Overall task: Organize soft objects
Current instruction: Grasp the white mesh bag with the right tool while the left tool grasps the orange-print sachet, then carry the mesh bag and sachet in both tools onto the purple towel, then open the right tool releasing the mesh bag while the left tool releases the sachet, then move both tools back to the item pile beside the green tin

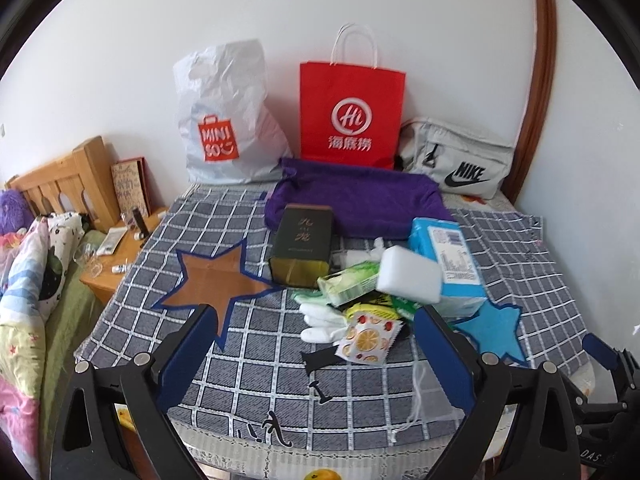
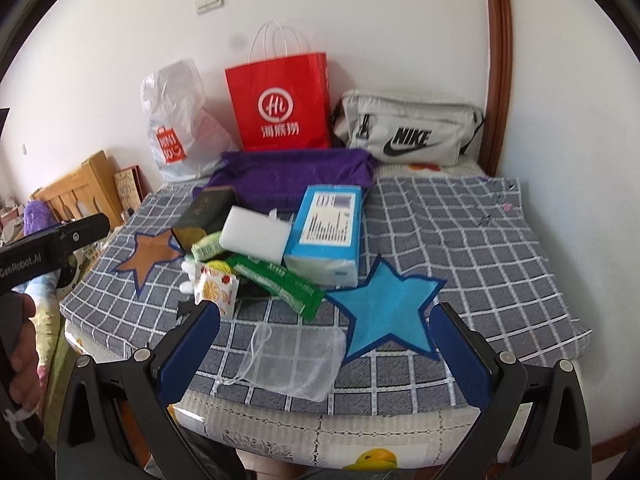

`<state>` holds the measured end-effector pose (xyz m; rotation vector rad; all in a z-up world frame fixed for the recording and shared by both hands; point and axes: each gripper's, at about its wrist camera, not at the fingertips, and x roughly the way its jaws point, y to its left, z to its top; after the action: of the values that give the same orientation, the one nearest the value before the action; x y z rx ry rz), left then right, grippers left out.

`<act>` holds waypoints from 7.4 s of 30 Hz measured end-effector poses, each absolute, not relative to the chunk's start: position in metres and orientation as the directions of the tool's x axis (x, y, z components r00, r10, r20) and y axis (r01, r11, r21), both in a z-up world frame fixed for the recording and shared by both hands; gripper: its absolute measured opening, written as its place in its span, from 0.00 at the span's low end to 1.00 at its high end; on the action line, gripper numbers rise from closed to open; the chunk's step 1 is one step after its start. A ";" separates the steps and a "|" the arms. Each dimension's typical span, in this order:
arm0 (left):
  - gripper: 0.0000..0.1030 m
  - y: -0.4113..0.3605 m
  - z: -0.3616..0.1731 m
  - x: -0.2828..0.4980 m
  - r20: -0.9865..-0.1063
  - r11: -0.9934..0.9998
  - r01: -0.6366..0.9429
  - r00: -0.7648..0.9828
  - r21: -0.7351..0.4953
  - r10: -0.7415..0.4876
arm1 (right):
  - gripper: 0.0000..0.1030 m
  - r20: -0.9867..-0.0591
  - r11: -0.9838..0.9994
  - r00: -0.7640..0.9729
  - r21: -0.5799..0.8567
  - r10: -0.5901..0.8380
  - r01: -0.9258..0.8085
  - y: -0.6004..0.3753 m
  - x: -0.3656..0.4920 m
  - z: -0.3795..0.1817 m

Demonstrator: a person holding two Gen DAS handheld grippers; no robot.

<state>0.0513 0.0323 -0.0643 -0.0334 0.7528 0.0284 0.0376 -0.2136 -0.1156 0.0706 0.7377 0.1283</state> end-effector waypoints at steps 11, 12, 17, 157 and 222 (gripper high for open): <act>0.96 0.050 -0.119 0.084 -0.758 0.996 -0.073 0.653 -0.049 0.010 | 1.00 -0.793 0.982 0.580 0.158 0.186 -0.099 -0.184 0.078 -0.211; 0.96 0.050 -0.122 0.085 -0.761 0.996 -0.071 0.649 -0.050 0.008 | 1.00 -0.801 0.983 0.569 0.158 0.185 -0.096 -0.180 0.080 -0.218; 0.96 0.053 -0.139 0.094 -0.777 0.997 -0.057 0.630 -0.061 -0.012 | 1.00 -0.828 0.987 0.537 0.146 0.160 -0.069 -0.169 0.087 -0.243; 0.31 0.051 -0.183 0.465 -0.885 0.983 0.044 0.431 -0.176 -0.178 | 0.27 -0.796 0.953 0.529 0.204 0.294 -0.222 -0.203 0.484 -0.187; 0.77 0.087 -0.130 0.227 -0.794 0.974 0.108 0.564 -0.201 -0.227 | 0.89 -0.768 0.932 0.528 0.312 0.363 -0.186 -0.128 0.225 -0.169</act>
<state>0.2274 0.0870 -0.1296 -0.1345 0.9526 -0.1978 0.2250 -0.1279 -0.1692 0.2012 0.9619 0.3302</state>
